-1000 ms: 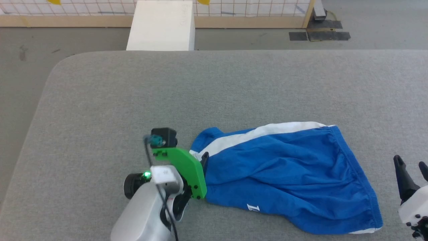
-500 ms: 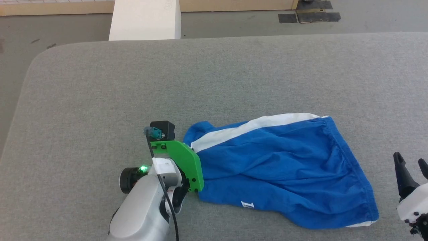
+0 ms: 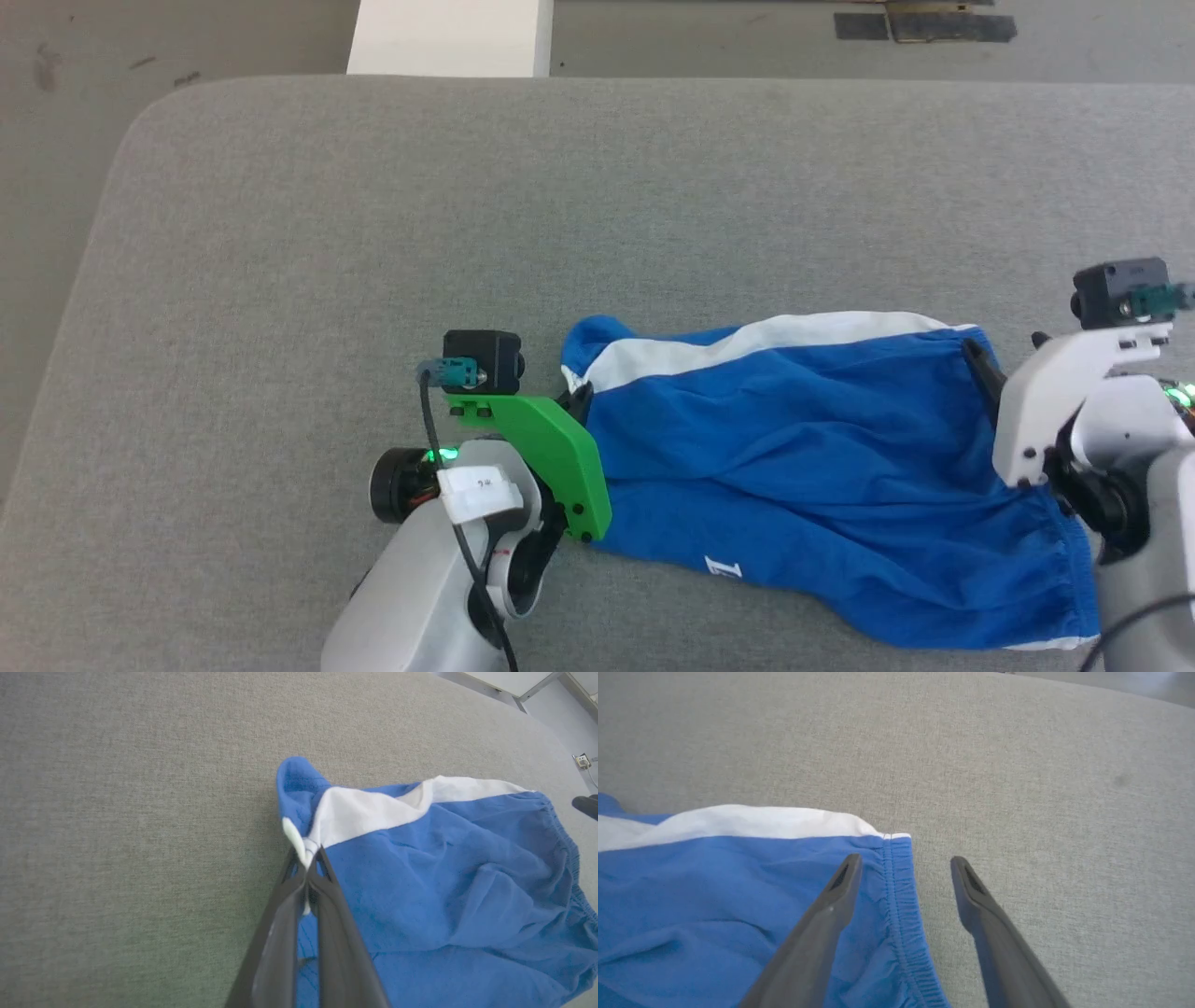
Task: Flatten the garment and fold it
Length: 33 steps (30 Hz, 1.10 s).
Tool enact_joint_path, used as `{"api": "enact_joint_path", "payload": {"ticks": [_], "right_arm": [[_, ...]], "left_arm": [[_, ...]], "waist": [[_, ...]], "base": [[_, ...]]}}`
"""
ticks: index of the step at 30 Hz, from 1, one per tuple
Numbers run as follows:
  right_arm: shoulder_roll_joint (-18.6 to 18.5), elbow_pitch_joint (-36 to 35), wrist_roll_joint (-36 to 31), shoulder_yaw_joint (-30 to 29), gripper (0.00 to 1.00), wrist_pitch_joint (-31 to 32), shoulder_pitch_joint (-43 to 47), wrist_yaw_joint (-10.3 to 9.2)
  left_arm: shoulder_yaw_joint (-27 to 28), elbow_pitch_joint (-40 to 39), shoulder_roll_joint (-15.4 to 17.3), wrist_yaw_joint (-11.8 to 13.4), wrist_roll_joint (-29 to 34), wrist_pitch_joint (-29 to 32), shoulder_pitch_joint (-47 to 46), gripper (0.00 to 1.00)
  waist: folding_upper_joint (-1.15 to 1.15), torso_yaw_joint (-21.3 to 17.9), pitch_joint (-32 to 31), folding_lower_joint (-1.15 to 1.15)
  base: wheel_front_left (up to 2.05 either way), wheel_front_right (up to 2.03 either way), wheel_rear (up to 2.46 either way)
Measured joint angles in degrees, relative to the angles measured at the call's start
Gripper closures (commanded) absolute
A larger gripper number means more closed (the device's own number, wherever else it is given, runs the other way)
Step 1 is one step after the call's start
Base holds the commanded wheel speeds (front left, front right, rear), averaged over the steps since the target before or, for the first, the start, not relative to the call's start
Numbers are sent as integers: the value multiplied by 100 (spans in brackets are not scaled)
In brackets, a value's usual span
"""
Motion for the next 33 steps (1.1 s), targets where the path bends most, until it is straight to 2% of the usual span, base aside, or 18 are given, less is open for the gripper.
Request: {"api": "enact_joint_path", "payload": {"ticks": [9,15,16,17,22,24,28,30,33], "right_arm": [[-135,1215,-367,211,0,100,-747,0],[-171,1584,-342,401,0,101,-882,-1],[-191,1628,-301,416,62,102,-926,-1],[-208,1642,-260,430,100,81,-956,-1],[-244,1694,-102,573,100,-118,-983,0],[-250,1694,33,645,100,-170,-990,0],[-267,1573,359,668,100,-211,-1219,0],[-193,1504,772,553,100,-126,-1517,-1],[-180,1345,1170,417,100,16,-2369,-1]], "left_arm": [[-193,-69,-13,55,-46,-73,-20,100],[-307,-59,-16,57,-64,-98,-29,100],[-319,-54,-16,57,-82,-103,-30,100],[-327,-45,-18,57,-92,-116,-30,100],[-256,-69,-23,45,-216,-357,-31,100],[-100,-168,-27,-13,-534,-556,-29,100],[19,-256,-8,-114,-682,-705,-253,100],[58,-214,94,-213,-630,-667,-657,100],[180,187,422,-315,-363,-480,-1783,100]], "waist": [[0,162,294,0],[0,207,429,0],[0,212,444,0],[0,216,454,0],[0,207,409,0],[0,178,348,0],[0,118,214,0],[0,81,147,0],[0,-7,111,0]], "base": [[0,0,0],[0,0,0],[0,0,0],[0,0,0],[0,0,0],[0,0,0],[0,0,0],[0,0,0],[0,0,0]]}}
